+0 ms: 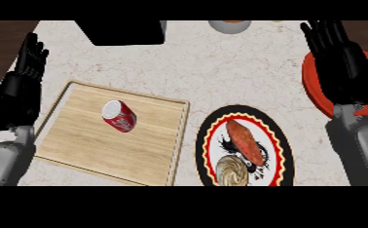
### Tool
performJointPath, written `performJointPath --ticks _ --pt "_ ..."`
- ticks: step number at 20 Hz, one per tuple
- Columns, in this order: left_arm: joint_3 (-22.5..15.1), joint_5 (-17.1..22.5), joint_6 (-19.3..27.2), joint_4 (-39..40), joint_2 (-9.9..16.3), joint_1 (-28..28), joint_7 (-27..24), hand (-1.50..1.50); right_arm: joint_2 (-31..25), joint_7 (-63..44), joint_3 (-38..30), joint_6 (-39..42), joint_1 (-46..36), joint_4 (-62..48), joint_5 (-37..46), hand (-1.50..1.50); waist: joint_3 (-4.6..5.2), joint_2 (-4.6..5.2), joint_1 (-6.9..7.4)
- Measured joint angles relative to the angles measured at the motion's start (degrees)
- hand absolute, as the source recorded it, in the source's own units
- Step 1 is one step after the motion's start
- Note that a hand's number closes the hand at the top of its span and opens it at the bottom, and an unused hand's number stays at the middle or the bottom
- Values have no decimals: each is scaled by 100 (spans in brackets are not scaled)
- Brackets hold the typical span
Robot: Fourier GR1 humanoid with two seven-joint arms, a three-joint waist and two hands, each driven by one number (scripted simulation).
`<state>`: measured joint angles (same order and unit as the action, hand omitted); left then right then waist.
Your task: Pick the cupcake from the plate and place it in the bowl
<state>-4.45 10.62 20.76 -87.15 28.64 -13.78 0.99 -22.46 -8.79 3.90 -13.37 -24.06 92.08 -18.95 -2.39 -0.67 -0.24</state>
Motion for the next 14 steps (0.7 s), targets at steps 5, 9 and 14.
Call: performJointPath --ticks 5,9,14 --pt "-538 70 -524 -218 -190 117 43 0 304 106 437 -281 859 603 325 150 172 13 -128" --pt "-1089 244 -1000 -329 -464 327 43 0 -74 50 991 -527 1584 662 1348 -150 255 20 -274" --pt "-1517 254 -1346 -420 -738 383 23 0 485 480 1901 -1204 2628 818 2237 -150 234 32 -139"
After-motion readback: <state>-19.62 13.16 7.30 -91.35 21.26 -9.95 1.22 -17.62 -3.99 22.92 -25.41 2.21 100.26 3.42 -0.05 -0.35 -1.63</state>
